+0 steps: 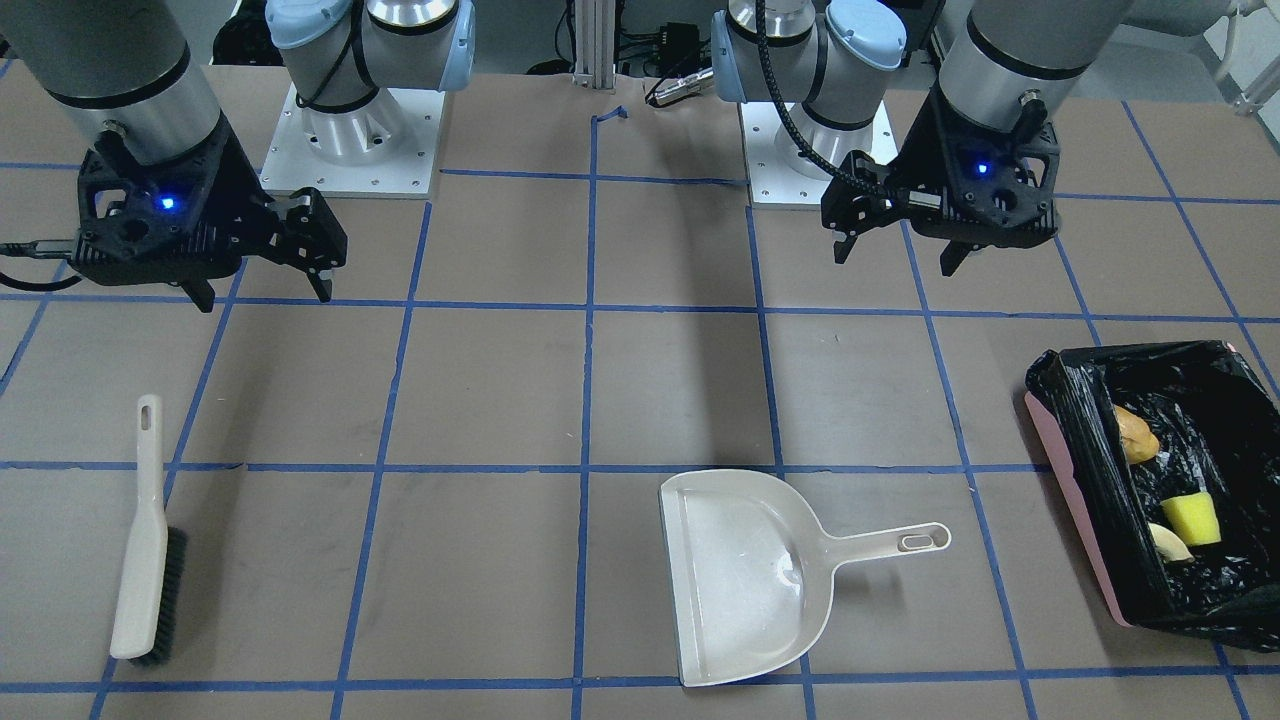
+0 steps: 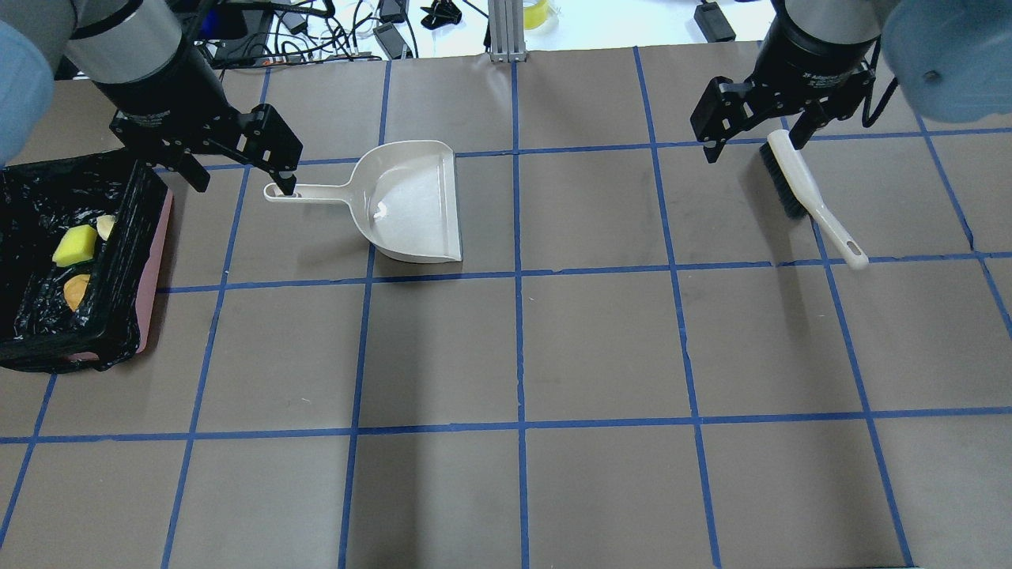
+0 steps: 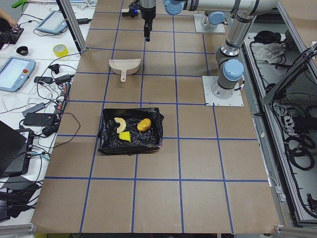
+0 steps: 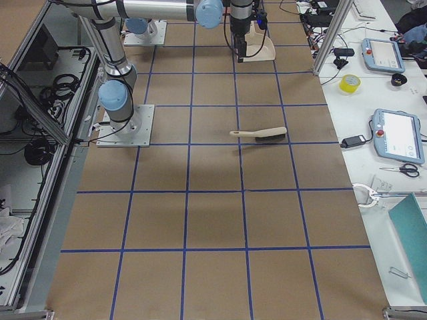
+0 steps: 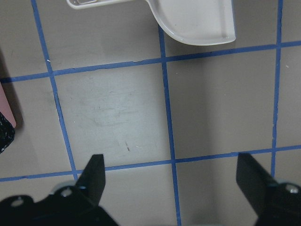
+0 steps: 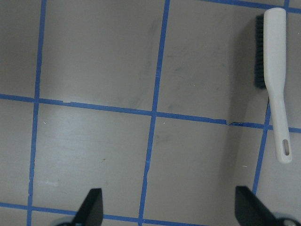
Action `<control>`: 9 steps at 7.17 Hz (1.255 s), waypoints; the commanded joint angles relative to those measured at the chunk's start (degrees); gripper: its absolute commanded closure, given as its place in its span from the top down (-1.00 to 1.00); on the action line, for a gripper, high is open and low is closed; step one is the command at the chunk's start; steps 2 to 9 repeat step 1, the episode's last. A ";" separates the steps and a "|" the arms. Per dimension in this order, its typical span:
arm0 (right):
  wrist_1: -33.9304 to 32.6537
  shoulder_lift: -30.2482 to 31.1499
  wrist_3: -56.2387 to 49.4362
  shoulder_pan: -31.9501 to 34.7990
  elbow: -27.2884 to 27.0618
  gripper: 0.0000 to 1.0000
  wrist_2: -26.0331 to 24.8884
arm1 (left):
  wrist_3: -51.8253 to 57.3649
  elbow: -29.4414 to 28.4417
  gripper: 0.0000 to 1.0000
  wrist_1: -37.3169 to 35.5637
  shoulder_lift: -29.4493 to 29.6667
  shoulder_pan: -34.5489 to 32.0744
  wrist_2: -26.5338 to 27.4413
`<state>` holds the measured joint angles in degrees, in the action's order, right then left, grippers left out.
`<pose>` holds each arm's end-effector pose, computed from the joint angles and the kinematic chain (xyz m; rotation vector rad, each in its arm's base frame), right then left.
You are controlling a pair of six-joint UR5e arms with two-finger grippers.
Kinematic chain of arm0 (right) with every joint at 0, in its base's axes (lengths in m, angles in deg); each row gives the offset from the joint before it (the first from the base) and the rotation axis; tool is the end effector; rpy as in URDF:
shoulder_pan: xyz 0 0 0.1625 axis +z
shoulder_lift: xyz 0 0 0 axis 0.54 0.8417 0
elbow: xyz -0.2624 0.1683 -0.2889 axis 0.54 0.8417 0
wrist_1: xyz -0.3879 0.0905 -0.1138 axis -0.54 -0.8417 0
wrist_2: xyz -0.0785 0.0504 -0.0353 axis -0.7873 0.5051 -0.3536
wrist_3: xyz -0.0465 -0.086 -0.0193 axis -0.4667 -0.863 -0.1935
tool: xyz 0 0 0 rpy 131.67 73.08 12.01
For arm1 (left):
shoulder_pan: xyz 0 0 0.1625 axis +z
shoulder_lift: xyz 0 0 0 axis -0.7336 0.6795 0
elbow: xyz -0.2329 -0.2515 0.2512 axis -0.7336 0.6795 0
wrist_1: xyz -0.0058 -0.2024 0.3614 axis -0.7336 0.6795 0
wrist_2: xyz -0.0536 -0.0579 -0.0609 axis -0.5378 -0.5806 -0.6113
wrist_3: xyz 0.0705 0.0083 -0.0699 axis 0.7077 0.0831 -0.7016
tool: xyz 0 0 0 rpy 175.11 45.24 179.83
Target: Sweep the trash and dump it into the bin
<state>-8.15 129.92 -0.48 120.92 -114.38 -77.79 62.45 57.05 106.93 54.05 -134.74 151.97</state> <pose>0.1177 -0.5223 0.4835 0.1930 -3.1345 0.0820 -0.1129 -0.4985 0.4993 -0.1571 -3.1290 -0.0083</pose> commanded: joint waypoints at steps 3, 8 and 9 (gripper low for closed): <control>0.00 0.01 0.01 0.00 0.00 1.00 -0.01 | -0.03 0.29 1.00 -0.09 0.42 0.01 -0.23; 0.00 0.01 0.01 0.00 0.00 1.00 -0.01 | -0.03 0.29 1.00 -0.09 0.42 0.01 -0.23; 0.00 0.01 0.01 0.00 0.00 1.00 -0.01 | -0.03 0.29 1.00 -0.09 0.42 0.01 -0.23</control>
